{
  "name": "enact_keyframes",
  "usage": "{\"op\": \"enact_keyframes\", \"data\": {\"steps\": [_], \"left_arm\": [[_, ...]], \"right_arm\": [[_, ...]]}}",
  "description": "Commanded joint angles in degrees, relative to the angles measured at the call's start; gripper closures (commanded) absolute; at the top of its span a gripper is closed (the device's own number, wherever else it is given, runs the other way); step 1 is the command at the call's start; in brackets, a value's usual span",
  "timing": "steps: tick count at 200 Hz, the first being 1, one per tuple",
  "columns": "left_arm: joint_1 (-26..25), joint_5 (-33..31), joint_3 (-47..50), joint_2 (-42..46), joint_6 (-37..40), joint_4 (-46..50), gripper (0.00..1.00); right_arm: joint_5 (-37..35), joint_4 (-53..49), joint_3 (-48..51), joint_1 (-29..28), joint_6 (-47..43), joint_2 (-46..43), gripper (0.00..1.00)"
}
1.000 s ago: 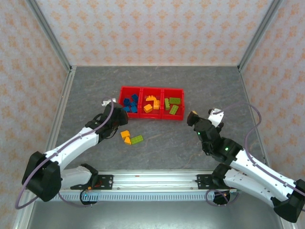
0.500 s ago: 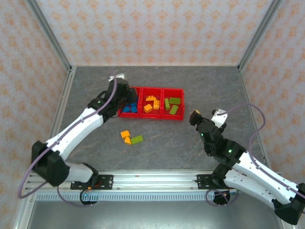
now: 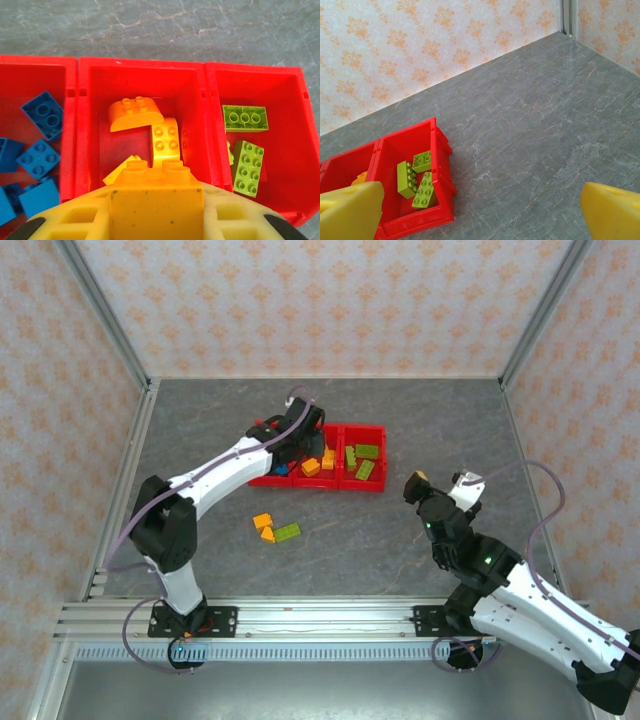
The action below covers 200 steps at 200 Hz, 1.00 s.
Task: Sort the legos into containers by color
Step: Place the lego in the container.
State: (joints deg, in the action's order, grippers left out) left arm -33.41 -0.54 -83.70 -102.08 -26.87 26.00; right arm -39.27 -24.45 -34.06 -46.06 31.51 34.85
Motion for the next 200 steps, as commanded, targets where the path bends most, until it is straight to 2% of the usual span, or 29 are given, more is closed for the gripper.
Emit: {"op": "enact_keyframes", "data": {"steps": [1,60,129,177,200], "left_arm": [[-0.94,0.92,-3.7,-2.86,1.47,2.46,0.79],[-1.22,0.98,-4.38,-8.64,1.48,2.71,0.74],[-1.22,0.65,-2.87,-9.99,0.91,0.04,0.63],[-1.22,-0.75,-0.91,-7.61,0.46,-2.01,0.33],[-1.29,-2.78,0.17,-2.81,0.11,-0.48,0.2]], "right_arm": [[-2.55,-1.04,1.05,0.18,0.97,-0.49,0.0],[-2.65,-0.78,1.5,0.19,1.01,-0.34,0.0],[-3.02,-1.38,1.28,0.18,1.28,-0.22,0.0],[-3.1,-1.63,1.06,0.19,1.36,-0.31,0.0],[-3.11,-1.74,1.1,0.2,1.45,-0.35,0.0]]}}
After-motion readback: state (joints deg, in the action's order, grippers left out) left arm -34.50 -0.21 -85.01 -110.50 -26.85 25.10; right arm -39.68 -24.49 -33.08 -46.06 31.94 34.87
